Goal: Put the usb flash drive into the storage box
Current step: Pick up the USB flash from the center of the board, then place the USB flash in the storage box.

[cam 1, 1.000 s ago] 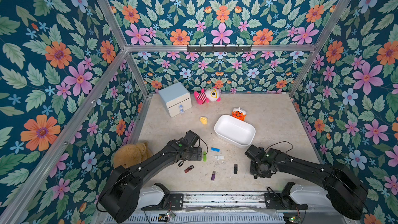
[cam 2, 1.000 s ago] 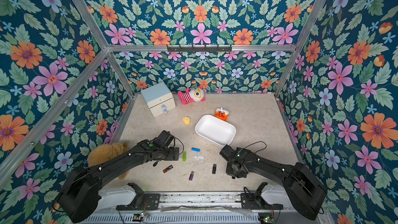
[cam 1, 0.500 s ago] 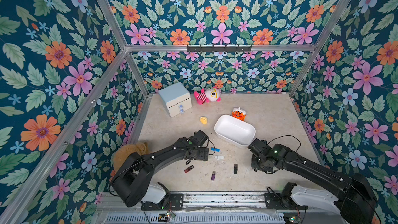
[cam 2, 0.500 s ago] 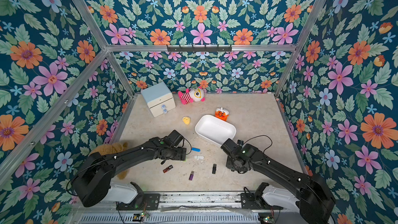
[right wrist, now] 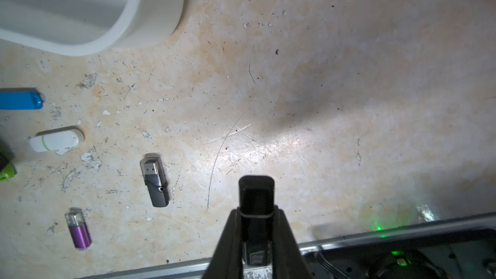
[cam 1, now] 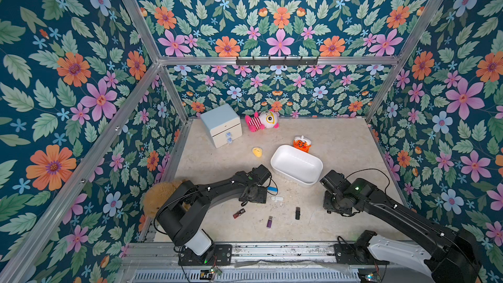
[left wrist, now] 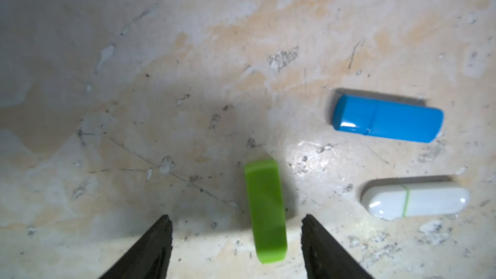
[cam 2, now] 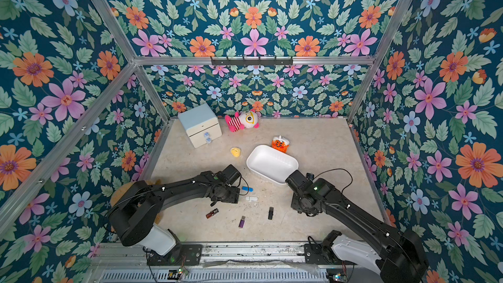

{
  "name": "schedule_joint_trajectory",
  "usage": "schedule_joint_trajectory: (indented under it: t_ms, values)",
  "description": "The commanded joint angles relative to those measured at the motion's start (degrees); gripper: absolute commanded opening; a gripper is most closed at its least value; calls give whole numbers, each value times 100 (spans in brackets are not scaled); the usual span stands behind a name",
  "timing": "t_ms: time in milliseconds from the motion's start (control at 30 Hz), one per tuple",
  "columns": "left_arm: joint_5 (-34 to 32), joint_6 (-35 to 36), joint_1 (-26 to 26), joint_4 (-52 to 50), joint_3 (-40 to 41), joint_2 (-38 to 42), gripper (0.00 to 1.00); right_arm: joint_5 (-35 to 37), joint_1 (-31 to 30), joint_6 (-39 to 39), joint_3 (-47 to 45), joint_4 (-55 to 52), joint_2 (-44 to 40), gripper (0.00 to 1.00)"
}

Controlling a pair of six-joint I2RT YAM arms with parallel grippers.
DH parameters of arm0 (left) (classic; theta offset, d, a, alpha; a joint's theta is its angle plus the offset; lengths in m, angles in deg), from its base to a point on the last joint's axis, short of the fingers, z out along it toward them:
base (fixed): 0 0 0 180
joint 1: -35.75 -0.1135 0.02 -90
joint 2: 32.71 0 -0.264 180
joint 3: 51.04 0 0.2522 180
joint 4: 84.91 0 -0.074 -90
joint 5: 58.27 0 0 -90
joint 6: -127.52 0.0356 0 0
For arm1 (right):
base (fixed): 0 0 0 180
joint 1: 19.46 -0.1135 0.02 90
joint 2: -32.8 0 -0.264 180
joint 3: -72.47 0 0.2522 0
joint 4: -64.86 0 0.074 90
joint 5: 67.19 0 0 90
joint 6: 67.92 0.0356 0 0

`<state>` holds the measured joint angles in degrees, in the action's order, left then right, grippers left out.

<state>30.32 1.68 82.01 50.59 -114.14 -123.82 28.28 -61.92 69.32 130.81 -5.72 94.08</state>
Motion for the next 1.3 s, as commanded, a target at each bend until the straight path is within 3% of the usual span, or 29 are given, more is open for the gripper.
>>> schedule_joint_trajectory:
  t_ms: [0,200,633,867,1267]
  values:
    - [-14,-44,50,-40,-90,-154,72,41,6,-42,-23,-136,-50,0]
    - [-144,-64,102,-227,-244,-275,63,50,65,-105,49,-211,-116,0]
    - [-26,-72,101,-346,-269,-465,22,59,474,-628,705,-53,314,0]
    - [-17,-82,91,-358,-277,-478,0,49,846,-1221,1552,200,1077,0]
    - [-274,87,-49,-974,-947,-297,0,68,1108,-1949,2858,654,2693,0]
